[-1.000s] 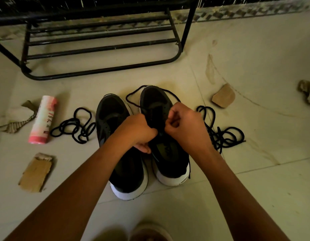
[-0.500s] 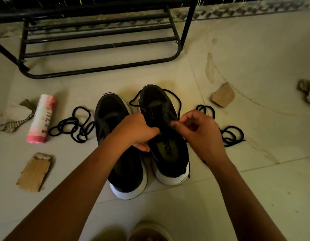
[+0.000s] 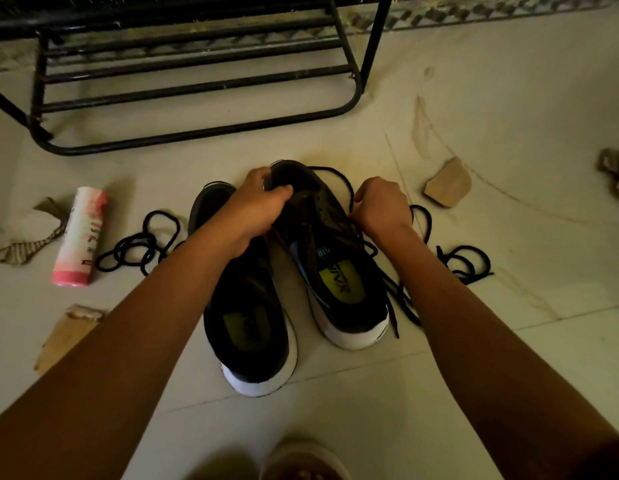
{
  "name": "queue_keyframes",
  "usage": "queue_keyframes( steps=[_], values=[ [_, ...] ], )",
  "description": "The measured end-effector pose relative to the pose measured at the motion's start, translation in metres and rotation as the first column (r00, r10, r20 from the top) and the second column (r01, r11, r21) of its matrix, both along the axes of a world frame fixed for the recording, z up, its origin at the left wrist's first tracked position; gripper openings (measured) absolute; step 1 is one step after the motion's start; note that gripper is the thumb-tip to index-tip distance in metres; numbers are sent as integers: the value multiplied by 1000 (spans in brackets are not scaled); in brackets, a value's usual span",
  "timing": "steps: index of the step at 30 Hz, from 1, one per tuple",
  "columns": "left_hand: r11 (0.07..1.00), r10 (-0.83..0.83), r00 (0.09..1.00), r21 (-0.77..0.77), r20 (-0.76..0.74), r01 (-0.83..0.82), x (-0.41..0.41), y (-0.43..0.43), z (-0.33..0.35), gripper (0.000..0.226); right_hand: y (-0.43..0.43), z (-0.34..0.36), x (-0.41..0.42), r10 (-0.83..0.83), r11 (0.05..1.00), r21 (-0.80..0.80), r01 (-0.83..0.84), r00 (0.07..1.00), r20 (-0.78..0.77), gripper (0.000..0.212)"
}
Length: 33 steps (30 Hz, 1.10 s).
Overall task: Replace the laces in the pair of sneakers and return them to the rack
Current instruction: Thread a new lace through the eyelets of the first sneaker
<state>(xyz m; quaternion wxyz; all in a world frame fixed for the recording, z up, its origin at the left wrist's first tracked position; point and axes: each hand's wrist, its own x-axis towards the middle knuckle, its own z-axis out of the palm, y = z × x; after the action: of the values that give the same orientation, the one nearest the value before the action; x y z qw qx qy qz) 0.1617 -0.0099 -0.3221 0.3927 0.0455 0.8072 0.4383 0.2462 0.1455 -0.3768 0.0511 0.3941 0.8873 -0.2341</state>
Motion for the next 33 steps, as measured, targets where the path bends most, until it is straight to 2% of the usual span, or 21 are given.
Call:
queue_keyframes(
  steps=[2, 3, 5, 6, 8, 10, 13, 15, 18, 20, 22, 24, 27, 30, 33],
  values=[
    [996, 75, 997, 59, -4, -74, -3, 3, -1, 24, 3, 2, 1, 6, 998, -57, -6, 1000, 9, 28],
    [994, 87, 995, 72, -51, -83, -4, 3, 1, 13, 5, 3, 3, -13, 993, -117, 10, 1000, -23, 26],
    [994, 76, 976, 92, -203, -58, -6, 5, 4, 11, 8, 8, 8, -136, 945, -316, 86, 981, -141, 18],
    [995, 47, 961, 99, -271, -21, -7, 6, 4, 14, 8, 13, 10, -236, 888, -442, 128, 951, -199, 15],
    [993, -43, 924, 88, -380, 82, -10, 6, 3, 39, 8, 25, 12, -424, 751, -641, 158, 859, -286, 20],
    [980, -112, 880, 97, -461, 176, -9, 5, 1, 43, 10, 39, 13, -484, 713, -687, 139, 806, -340, 22],
    [965, -85, 848, 168, -523, 200, -6, 3, -2, 33, 10, 59, 11, -463, 724, -684, 90, 797, -387, 15],
    [983, -78, 767, 77, -637, 164, -4, 1, -1, 27, 6, 71, 9, -379, 768, -640, 27, 825, -420, 10],
    [984, -139, 628, -37, -766, 172, 0, -1, 7, 38, -5, 83, 1, -33, 896, -408, -174, 892, -451, 11],
    [950, -222, 592, -36, -775, 309, 2, 2, 15, 52, -14, 89, -5, 198, 901, -287, -327, 896, -398, 11],
    [913, -280, 614, -7, -738, 408, 3, 5, 21, 53, -19, 93, -9, 290, 888, -238, -393, 881, -373, 11],
    [913, -270, 624, 11, -733, 408, 3, 5, 24, 39, -22, 96, -8, 291, 884, -235, -404, 870, -398, 12],
    [954, -175, 692, 52, -701, 295, 1, 0, 22, 22, -15, 96, -2, 249, 883, -269, -385, 869, -428, 7],
    [972, -24, 798, 173, -602, 160, -9, -8, 23, 9, 1, 90, 10, 286, 909, -177, -377, 875, -391, 18],
    [964, 128, 866, 266, -484, 7, -21, -16, 26, 5, 19, 85, 26, 251, 921, -205, -331, 907, -338, 22]
  ],
)
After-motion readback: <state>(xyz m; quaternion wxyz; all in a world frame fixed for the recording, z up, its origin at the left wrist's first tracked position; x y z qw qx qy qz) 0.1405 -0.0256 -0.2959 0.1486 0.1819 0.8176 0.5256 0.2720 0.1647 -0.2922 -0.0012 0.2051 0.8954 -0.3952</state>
